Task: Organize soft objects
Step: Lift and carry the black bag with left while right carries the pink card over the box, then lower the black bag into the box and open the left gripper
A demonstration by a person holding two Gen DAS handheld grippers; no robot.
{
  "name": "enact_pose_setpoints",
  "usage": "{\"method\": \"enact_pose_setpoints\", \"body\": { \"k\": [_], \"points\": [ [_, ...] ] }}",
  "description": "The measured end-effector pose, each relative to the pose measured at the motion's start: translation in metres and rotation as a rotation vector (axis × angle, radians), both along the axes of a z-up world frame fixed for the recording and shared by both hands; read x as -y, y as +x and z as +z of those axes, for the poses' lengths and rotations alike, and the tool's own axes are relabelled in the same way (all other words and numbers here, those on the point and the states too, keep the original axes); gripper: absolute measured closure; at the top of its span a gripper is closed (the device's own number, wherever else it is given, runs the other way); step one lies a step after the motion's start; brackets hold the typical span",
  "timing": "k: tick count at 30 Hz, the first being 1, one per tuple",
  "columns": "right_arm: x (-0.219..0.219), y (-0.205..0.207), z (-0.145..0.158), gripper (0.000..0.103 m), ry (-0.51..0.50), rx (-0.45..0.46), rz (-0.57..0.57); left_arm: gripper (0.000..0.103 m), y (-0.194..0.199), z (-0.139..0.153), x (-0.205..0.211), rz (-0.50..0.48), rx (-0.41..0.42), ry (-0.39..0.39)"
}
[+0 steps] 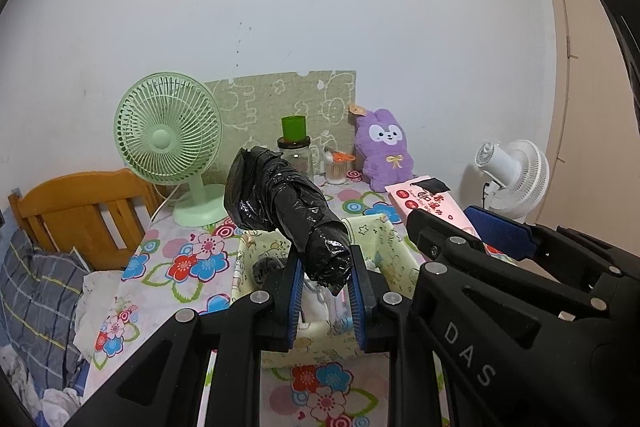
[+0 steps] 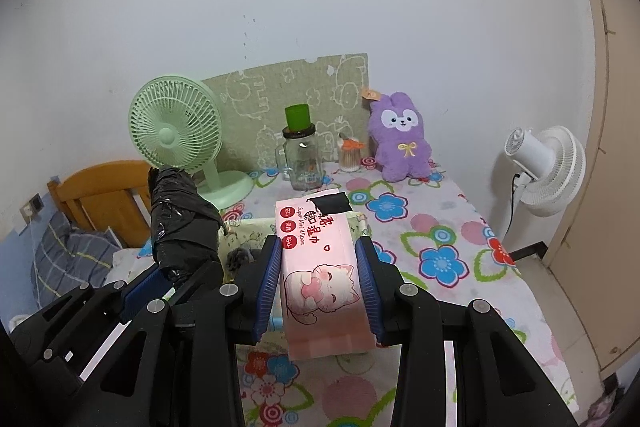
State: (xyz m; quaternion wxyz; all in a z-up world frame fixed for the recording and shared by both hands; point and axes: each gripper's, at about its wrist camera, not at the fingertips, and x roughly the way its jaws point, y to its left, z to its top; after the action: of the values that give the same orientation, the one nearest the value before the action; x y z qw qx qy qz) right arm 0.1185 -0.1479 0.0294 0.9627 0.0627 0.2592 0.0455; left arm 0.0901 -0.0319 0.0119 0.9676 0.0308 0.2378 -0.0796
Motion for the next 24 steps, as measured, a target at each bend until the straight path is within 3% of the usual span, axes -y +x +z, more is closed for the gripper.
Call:
{"method": "enact_pose_setpoints", "body": {
  "k": [19, 21, 24],
  "points": [
    [0.002, 0.063, -0.039, 0.062, -0.012, -0.096, 0.011, 0.082, 0.061, -0.039, 0.002, 0.022, -0.095, -0.024],
    [0.003, 0.069, -0.046, 0.062, -0.015, -0.119, 0.015, 0.080, 0.066, -0.046, 0.003, 0.011, -0.122, -0.030],
    [0.003, 0.076, -0.054, 0.062, -0.026, -0.141, 0.022, 0.065, 0.069, -0.054, 0.005, 0.004, -0.144, -0.034]
  ]
}}
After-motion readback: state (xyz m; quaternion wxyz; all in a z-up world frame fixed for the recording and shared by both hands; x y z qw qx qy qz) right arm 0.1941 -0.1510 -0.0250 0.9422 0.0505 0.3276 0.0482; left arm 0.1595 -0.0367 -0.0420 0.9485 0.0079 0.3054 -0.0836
